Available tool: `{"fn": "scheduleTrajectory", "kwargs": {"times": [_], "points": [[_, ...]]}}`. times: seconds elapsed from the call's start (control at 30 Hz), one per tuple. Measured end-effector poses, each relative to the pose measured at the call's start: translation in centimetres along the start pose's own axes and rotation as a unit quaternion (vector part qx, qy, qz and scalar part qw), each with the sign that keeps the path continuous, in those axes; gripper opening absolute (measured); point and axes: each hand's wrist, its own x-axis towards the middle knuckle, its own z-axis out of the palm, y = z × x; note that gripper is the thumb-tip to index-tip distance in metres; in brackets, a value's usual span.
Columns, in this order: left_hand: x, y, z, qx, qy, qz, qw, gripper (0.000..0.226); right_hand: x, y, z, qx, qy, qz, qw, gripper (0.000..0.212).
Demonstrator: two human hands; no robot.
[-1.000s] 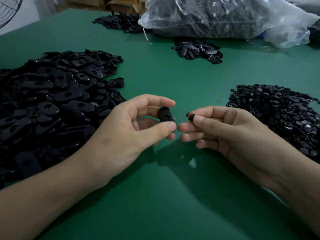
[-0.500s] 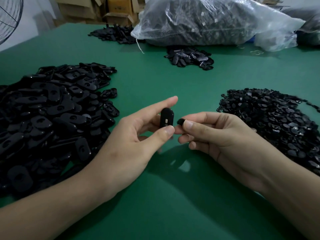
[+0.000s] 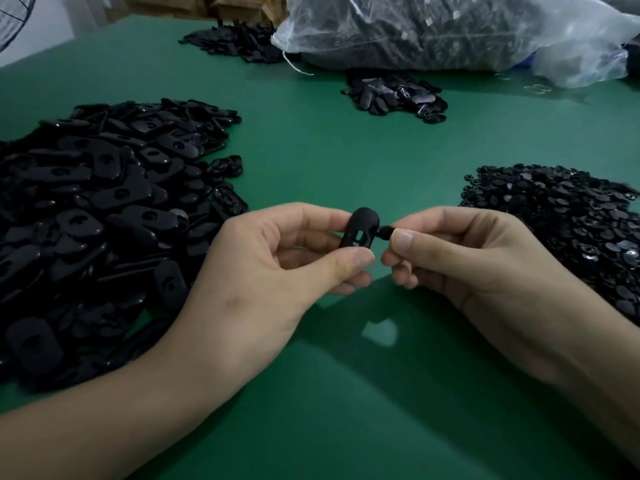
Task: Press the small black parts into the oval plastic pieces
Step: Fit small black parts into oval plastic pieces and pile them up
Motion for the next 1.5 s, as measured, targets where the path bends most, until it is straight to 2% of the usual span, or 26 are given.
{"fn": "scheduleTrajectory", "kwargs": {"times": [0.13, 0.6, 0.77, 1.0, 1.23, 1.5], "points": [[-0.12, 0.24, 0.19, 0.012, -0.018, 0.005, 1.0, 0.021, -0.08, 0.12, 0.11, -0.039, 0.007, -0.011, 0.999, 0.018], [-0.14, 0.43, 0.31, 0.015, 0.004, -0.015, 1.0, 0.016, -0.21, 0.21, 0.3, -0.093, 0.046, -0.049, 0.993, 0.019], [-0.27, 0.4, 0.36, 0.048, 0.012, -0.009, 0.999, 0.013, -0.29, 0.21, 0.4, -0.141, 0.066, -0.079, 0.985, 0.021], [-0.4, 0.25, 0.36, 0.085, 0.017, 0.0, 0.996, 0.01, -0.35, 0.39, 0.55, -0.199, 0.059, -0.099, 0.973, 0.008], [-0.74, 0.3, 0.33, 0.175, 0.022, 0.055, 0.983, 0.02, -0.38, 0.02, 0.25, -0.239, 0.044, -0.104, 0.964, 0.005], [-0.73, 0.48, 0.48, 0.223, 0.037, 0.072, 0.972, 0.011, -0.47, -0.2, 0.17, -0.264, 0.04, -0.114, 0.957, 0.005]]}}
